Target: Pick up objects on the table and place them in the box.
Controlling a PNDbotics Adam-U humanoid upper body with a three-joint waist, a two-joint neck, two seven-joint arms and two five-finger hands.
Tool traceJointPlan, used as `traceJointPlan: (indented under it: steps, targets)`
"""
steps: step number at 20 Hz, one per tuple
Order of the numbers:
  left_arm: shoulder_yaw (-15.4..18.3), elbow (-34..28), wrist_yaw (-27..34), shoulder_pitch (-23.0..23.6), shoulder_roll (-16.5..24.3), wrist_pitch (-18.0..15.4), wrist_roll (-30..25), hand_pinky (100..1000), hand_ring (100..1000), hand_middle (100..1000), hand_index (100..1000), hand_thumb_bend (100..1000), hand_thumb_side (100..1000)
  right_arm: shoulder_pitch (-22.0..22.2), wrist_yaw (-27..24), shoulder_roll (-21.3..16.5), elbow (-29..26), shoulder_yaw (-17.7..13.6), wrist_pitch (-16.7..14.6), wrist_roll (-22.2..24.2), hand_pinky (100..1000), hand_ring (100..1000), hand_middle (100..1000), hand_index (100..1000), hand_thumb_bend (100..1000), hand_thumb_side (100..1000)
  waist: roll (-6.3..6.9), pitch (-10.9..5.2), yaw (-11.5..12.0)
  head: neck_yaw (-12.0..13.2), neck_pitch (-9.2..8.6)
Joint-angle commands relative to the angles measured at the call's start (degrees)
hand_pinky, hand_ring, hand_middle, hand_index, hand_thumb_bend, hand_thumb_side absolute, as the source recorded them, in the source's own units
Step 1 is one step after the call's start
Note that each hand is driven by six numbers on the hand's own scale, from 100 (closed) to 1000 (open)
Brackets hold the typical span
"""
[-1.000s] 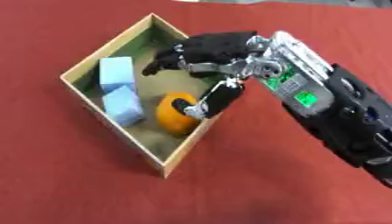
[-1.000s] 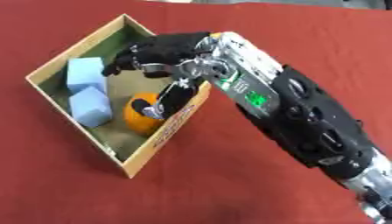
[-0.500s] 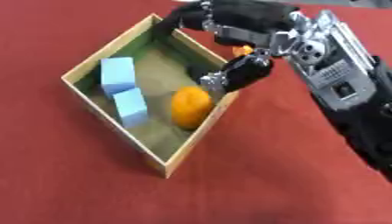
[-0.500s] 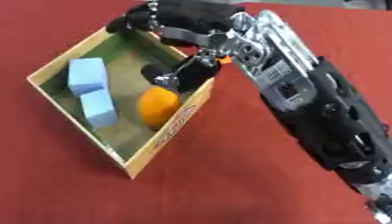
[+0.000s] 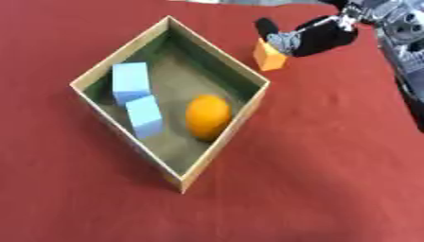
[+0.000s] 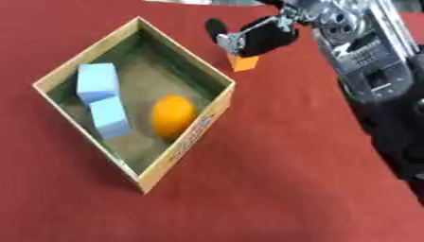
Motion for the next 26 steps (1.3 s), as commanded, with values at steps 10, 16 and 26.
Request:
traceJointPlan:
  steps: [10,16,26]
  targets:
    - [0.3,-0.9,-0.7,-0.1,1.7,-0.4,0.2,921,790,710,850,160,784,-5.1,3.7,-8.1,17.4,0.8,-10.2,1.8,928,989,893,987,334,100,0.96,-0.62,-0.1,0.2,-1.26]
    - [0.1,-0.9,-0.9,-0.4,1.8,-0.5,-0.1,922,791,711,850,157,786,-8.0,4.4,-7.6,23.2,1.4,-12.8,3.0,931,990,886,988,350,100,1.10,0.29,0.2,0.5,-2.23]
    - [-0.1,-0.9,-0.9,-0.8,1.7,-0.5,-0.5,924,792,711,850,156,787,-11.1,5.2,-4.9,29.2,2.0,-14.2,4.0,932,990,885,984,293,100,0.97,1.38,0.7,0.0,-4.06]
